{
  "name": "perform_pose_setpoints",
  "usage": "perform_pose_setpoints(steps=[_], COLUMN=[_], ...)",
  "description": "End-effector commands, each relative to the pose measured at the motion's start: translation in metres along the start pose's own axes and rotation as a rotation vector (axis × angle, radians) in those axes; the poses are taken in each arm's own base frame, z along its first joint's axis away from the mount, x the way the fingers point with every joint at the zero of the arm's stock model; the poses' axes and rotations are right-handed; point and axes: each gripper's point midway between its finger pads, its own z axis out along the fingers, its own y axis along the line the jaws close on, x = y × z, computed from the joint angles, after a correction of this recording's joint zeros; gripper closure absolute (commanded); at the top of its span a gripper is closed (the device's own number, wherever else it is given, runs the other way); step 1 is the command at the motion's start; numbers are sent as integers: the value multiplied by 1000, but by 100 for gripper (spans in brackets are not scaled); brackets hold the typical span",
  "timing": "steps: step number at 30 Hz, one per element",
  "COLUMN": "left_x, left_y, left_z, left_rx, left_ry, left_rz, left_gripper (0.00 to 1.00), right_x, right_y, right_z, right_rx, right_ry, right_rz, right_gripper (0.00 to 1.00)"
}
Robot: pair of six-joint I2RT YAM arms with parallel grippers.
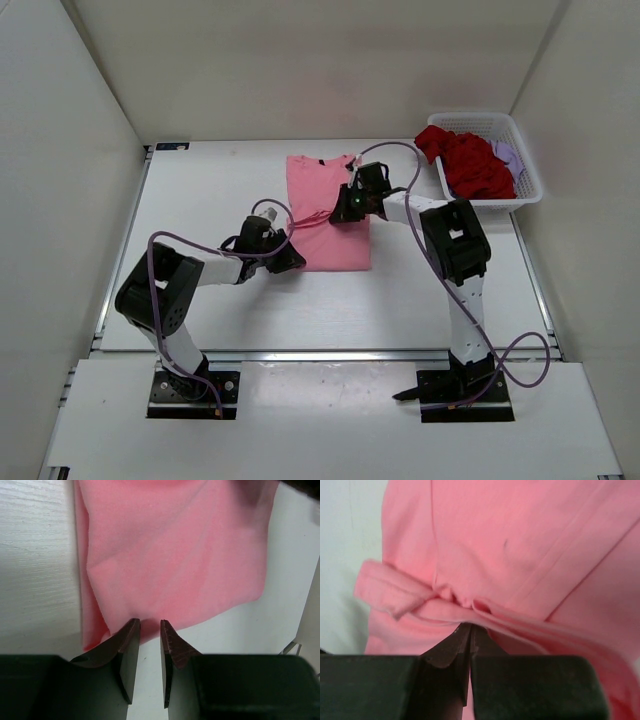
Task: Fold and stack the t-shirts
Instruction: Fold the folded rectangular tshirt in 1/3 of the way, then grab one side of the 2/3 rectangular tshirt with both arms
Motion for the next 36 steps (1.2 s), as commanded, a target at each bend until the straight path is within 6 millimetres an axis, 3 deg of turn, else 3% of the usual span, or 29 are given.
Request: perform_pose_setpoints(steps=[1,2,3,5,9,11,12,13,15,16,18,21,22,25,27,28,30,32,33,36], left_x=[13,11,12,5,-18,-20,-23,-25,-24,-25,-21,-25,-22,-19,-18,-14,-13,-8,-9,-7], left_y=[3,-2,-4,-19,-29,-26,-22,-16,-1,4,10,18,17,27,31,37,35,39,35,38], left_z=[-7,-9,-12,-19,-36,-41,-44,-44,-45,-45,-44,-44,-44,-40,-35,-33,-28,-25,-23,-21], left_rx=[-7,2,13,76,84,71,58,32,-13,-15,-17,-60,-66,-95,-101,-114,-113,-120,-114,-121], left_ry=[33,30,38,31,-38,-51,-63,-70,-76,-70,-58,-86,-79,-79,-69,-56,-44,-26,-29,-25], left_rz=[12,11,1,-14,4,2,0,3,1,-17,-32,-23,-14,-17,-28,-35,-30,-39,-30,-34], left_gripper=[66,65,65,65,64,62,62,61,59,59,56,42,42,43,41,40,28,27,28,46], right_x=[-72,-90,-93,-118,-120,-101,-80,-84,-40,-36,2,33,35,67,75,78,86,92,97,103], right_y=[0,4,1,19,28,32,25,32,30,35,31,20,18,-3,-9,-11,-20,-23,-26,-30], right_z=[1,-1,-1,-13,-42,-62,-63,-77,-93,-96,-109,-122,-126,-135,-134,-134,-130,-127,-125,-121], right_rx=[-12,-20,-15,-50,-71,-83,-81,-89,-100,-118,-104,-53,-37,22,25,27,47,55,58,49], right_ry=[-202,-231,-220,-243,-268,-274,-252,-290,-265,-288,-266,-255,-265,-250,-233,-219,-192,-176,-167,-155], right_rz=[-11,-14,-5,-22,-19,-2,33,24,92,98,105,101,98,133,151,155,164,183,191,218], right_gripper=[100,100,99,100,100,99,100,100,100,100,100,91,88,74,64,63,62,61,61,62])
